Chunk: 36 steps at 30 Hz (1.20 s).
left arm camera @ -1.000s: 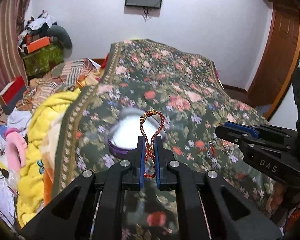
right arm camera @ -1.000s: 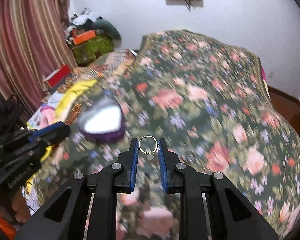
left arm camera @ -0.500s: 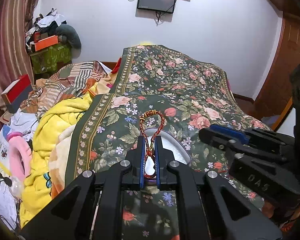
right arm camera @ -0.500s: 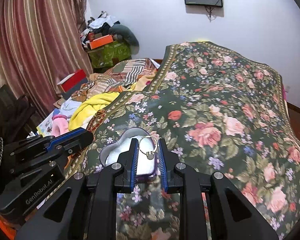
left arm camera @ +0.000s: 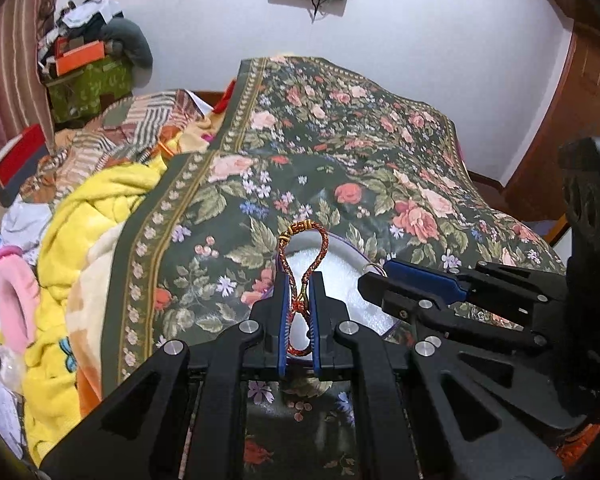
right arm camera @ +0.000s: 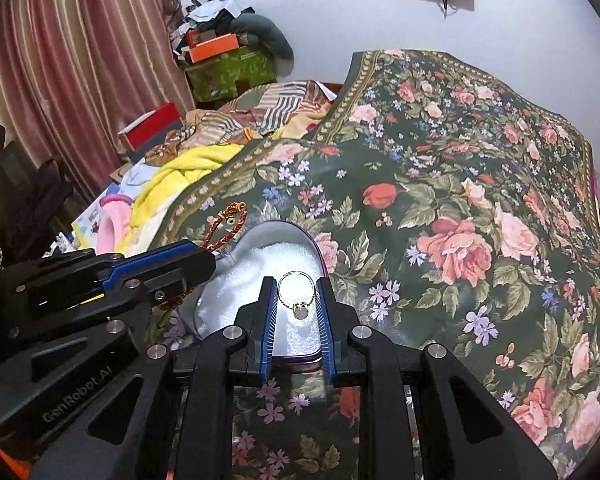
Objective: Organize jewelry
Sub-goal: 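Carry the bracelet and the gold ring over the purple heart tin with both tools, then open the left tool to drop the bracelet while the right tool releases the ring into the tin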
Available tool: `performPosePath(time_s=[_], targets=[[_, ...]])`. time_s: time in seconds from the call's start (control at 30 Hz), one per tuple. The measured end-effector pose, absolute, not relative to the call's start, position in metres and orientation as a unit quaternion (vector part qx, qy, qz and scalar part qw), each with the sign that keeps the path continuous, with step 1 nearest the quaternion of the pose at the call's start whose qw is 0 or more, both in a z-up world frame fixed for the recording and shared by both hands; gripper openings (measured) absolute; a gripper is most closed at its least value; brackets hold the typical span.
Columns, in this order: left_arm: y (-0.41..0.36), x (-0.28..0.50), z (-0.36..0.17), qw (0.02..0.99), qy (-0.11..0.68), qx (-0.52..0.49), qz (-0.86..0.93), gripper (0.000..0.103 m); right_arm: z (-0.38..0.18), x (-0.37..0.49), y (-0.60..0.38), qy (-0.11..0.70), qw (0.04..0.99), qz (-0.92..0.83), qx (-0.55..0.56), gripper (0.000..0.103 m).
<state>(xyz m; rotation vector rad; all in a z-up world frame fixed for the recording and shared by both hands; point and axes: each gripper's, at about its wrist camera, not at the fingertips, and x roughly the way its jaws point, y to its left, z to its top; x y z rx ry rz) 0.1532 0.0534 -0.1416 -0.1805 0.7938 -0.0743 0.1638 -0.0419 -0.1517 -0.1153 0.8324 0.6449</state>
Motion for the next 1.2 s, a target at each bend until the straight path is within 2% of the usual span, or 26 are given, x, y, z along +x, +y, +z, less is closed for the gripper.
performPosePath(time_s=[0.3, 0.5, 0.87, 1.2], targets=[[0.052, 0.152, -0.146, 0.915, 0.391, -0.086, -0.039, 0.008, -0.154, 0.163, -0.039, 0.397, 0.859, 0.316, -0.063, 0.018], [0.056, 0.151, -0.143, 0.916, 0.390, -0.087, -0.031, 0.017, -0.153, 0.164, -0.037, 0.401, 0.858, 0.313, -0.069, 0.018], [0.061, 0.145, -0.129, 0.922, 0.376, -0.088, -0.021, 0.030, -0.146, 0.163, -0.045, 0.395, 0.864, 0.303, -0.066, 0.035], [0.056, 0.125, -0.102, 0.934, 0.351, -0.071, -0.017, 0.031, -0.122, 0.144, -0.056, 0.364, 0.882, 0.289, -0.078, 0.036]])
